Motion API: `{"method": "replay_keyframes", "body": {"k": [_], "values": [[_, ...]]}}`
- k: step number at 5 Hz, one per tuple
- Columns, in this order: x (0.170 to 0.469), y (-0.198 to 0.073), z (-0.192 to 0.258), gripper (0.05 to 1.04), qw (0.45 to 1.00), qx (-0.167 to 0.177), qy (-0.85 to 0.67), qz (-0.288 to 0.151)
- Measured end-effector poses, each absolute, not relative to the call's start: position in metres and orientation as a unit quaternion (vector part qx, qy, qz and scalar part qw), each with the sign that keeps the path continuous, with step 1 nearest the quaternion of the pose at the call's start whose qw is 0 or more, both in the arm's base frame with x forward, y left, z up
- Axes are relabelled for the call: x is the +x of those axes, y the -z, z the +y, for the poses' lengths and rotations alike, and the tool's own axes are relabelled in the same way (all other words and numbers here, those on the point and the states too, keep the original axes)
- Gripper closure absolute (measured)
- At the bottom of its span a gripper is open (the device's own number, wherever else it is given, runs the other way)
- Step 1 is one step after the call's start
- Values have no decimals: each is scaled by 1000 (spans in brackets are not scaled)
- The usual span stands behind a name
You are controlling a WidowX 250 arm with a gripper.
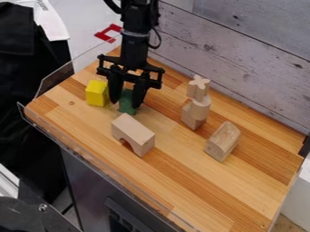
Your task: Put the green cube on top of the arch
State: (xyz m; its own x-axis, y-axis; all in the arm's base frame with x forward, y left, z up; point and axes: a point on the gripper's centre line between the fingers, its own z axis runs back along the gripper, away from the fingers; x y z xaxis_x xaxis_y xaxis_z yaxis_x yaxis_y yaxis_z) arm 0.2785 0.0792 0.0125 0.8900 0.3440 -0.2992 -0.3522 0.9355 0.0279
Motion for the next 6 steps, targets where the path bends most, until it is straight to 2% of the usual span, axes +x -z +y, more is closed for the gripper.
{"method": "replay_keyframes", "body": {"k": [1, 2, 3, 4, 5, 6], "values": [[284, -15, 77, 599, 974, -14, -173, 145], [292, -37, 76, 599, 979, -12, -165, 123], [303, -88, 73, 599, 990, -3, -124, 71], [301, -111, 68, 599, 994, -3, -79, 72], [288, -120, 64, 599, 995, -9, -31, 90], [263, -115, 60, 599, 992, -18, -4, 123]]}}
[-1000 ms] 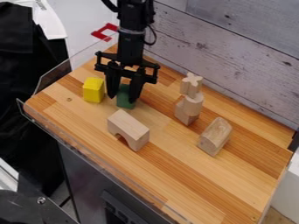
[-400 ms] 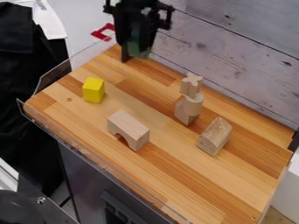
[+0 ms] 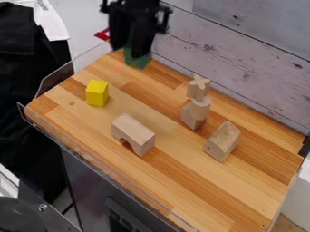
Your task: Put the green cube on top of the arch
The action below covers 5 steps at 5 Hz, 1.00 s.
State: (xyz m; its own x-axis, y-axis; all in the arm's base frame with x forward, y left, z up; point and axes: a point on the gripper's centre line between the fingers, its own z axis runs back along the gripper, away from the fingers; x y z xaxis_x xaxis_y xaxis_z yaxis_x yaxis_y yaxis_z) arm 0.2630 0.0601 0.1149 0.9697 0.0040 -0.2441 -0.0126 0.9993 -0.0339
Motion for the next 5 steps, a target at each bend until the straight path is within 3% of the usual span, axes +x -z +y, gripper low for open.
{"method": "replay_keyframes", "body": {"k": [2, 5], "values": [[233, -97, 54, 599, 988, -22, 17, 155], [229, -62, 35, 599, 984, -20, 59, 169]]}}
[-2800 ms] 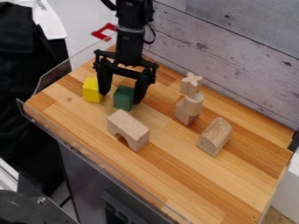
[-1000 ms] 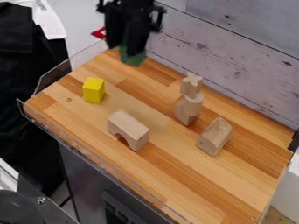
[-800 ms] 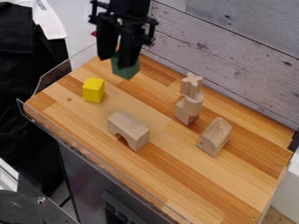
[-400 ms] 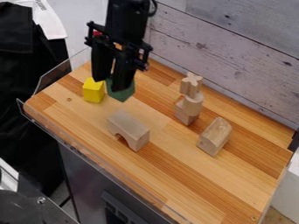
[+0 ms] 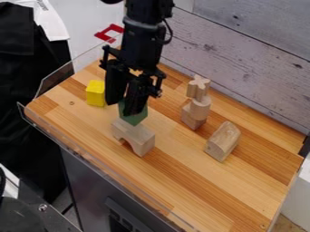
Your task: Put the green cube on top of the arch
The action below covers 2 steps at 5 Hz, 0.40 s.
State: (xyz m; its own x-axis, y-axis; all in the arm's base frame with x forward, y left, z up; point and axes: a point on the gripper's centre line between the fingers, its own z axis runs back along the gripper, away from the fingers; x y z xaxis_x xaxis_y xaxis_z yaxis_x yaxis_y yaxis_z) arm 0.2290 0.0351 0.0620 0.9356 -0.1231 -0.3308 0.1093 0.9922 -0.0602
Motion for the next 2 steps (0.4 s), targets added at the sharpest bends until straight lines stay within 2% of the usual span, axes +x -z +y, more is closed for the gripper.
{"method": "replay_keyframes", "body": {"k": [2], "values": [[222, -54, 36, 599, 981, -24, 56, 183]]}}
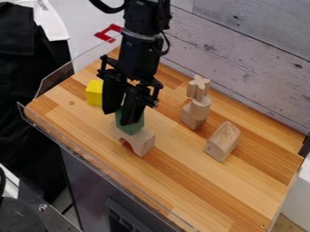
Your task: Put the green cube on top of the arch
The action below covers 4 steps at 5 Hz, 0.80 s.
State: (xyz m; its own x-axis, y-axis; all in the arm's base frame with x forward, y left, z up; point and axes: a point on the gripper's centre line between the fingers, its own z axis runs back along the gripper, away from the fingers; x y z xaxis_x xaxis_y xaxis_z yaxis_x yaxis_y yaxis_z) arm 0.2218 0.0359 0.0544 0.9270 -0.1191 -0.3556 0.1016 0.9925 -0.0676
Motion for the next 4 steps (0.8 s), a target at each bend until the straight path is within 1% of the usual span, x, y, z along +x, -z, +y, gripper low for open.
{"method": "replay_keyframes", "body": {"k": [3, 4], "values": [[222, -41, 37, 599, 981, -25, 49, 186], [224, -41, 38, 521, 983, -21, 38, 180]]}}
